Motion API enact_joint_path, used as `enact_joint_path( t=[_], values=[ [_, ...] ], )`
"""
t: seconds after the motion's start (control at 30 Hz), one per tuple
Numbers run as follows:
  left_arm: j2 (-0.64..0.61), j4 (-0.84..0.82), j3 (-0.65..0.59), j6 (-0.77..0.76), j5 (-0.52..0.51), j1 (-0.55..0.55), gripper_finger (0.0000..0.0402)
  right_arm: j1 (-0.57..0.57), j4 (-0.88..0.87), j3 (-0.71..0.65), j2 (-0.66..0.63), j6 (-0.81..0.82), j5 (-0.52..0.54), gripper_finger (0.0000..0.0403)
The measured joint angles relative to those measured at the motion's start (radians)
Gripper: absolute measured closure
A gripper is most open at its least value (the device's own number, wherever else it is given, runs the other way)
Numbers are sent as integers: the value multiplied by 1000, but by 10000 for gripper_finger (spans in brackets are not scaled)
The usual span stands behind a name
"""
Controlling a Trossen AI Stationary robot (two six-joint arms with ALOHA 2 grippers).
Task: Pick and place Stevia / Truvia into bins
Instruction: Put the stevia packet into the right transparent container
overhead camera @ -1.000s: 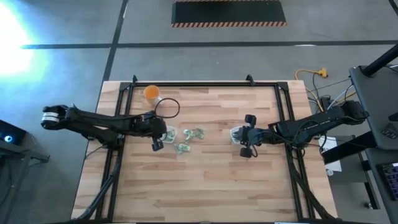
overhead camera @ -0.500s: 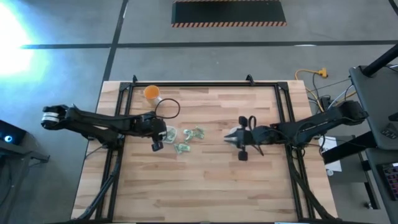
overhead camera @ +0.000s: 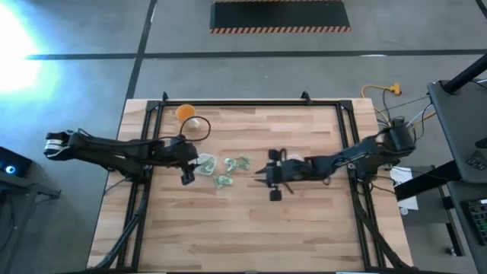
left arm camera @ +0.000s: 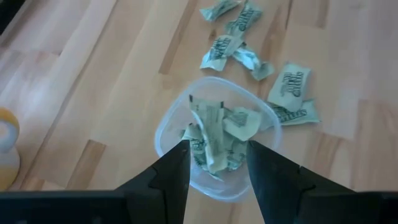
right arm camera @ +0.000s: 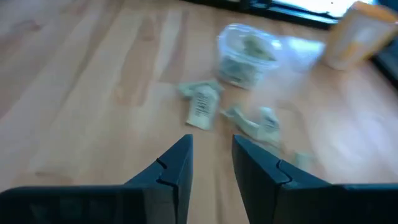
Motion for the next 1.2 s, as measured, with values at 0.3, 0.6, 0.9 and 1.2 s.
enact_joint_path(
  t=[0.3,0.6,0.9,1.2],
  values=[
    [-11,-2,0,0,-16,-27,260,-34,-7,228,260,-17,-154,252],
    [-5,-27,-1,-42,-21,-61,260,-61,-136,451,442,-13,-169,212],
    [-5,-42,-3,-104,-49,-141,260,-74,-258,584,548,-21,-205,209],
    [-6,-44,-3,-107,-86,-170,260,-83,-271,583,549,-13,-183,226]
  ],
)
